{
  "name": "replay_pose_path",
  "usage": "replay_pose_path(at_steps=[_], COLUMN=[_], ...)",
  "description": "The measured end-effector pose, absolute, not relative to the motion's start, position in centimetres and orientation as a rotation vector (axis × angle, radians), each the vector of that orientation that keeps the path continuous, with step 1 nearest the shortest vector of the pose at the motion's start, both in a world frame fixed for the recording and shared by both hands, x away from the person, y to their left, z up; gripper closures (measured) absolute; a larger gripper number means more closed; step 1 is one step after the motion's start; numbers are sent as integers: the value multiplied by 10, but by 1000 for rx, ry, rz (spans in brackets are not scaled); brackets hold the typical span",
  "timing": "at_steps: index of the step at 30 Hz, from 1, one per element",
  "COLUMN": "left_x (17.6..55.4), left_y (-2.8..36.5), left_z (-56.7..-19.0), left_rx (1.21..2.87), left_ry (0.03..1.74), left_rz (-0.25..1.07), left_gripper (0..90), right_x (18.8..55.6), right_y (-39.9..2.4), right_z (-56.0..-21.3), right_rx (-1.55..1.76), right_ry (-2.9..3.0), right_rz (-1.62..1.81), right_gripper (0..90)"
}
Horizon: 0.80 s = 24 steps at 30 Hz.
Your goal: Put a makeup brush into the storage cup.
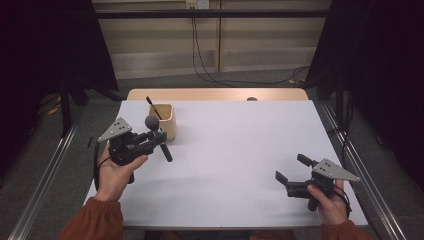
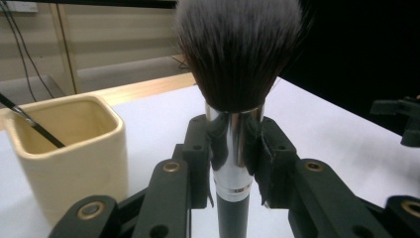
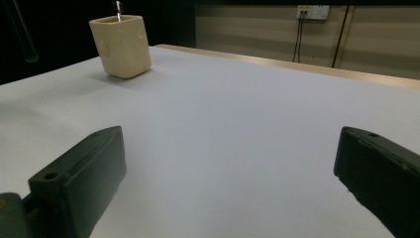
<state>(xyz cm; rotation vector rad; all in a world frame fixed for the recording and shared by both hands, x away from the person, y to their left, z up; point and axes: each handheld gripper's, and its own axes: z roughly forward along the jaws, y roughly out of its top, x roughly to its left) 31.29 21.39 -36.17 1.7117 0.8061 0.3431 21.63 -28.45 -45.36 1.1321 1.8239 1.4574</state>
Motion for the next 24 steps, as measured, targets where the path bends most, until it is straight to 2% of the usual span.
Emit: replay_pose_path(at_steps=[17, 24], left_x=[340, 358], left_y=[239, 239], left_z=[-325, -325], left_rx=[1678, 1666], left_ry=[844, 866], left_rz=[436, 480], left_gripper=[704, 704], right_x=[216, 216], right_y=[-284, -283], right_z=[-459, -460], right_rx=[1145, 1131], right_ry=[1810, 1827], right_rz=[1445, 1442], right_gripper=[0, 0])
